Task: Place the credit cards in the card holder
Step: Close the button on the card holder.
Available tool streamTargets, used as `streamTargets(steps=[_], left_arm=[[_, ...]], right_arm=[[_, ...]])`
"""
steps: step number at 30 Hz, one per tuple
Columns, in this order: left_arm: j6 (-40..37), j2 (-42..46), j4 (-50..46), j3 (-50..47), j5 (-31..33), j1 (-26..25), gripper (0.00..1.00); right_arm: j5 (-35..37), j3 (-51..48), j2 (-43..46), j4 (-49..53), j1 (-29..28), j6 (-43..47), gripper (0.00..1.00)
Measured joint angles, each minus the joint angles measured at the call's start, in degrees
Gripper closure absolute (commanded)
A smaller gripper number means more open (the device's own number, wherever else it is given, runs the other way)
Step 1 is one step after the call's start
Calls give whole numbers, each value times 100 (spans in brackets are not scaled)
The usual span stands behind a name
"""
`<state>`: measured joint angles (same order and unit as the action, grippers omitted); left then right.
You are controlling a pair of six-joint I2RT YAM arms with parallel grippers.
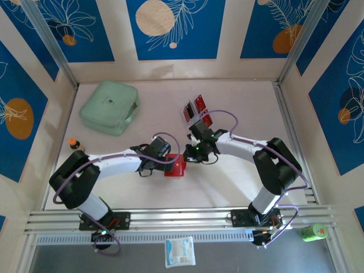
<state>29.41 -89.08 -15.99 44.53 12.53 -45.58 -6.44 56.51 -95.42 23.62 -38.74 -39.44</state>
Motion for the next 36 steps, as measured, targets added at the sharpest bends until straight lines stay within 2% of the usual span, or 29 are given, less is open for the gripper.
streamTargets(steps=[6, 16, 24, 27, 30, 34, 36], left_arm=[[2, 0, 2, 0, 0, 0, 0], [0, 0, 2, 0, 0, 0, 0], [0, 2, 4, -2, 0, 0, 0], [0, 2, 4, -2, 0, 0, 0], [2, 2, 9, -9, 0, 0, 0], [2, 7, 15, -15, 0, 0, 0], [2, 7, 22, -17, 0, 0, 0]], right_arm=[[0, 0, -7, 2, 22, -7, 95], [0, -2, 0, 2, 31, -2, 92], [-2, -7, 4, 0, 31, -24, 95], [-2, -13, 7, -2, 31, -52, 90], [-2, -35, 35, -7, 31, -68, 90], [-2, -46, 107, -2, 31, -107, 91], [0, -50, 122, -4, 31, -107, 97]])
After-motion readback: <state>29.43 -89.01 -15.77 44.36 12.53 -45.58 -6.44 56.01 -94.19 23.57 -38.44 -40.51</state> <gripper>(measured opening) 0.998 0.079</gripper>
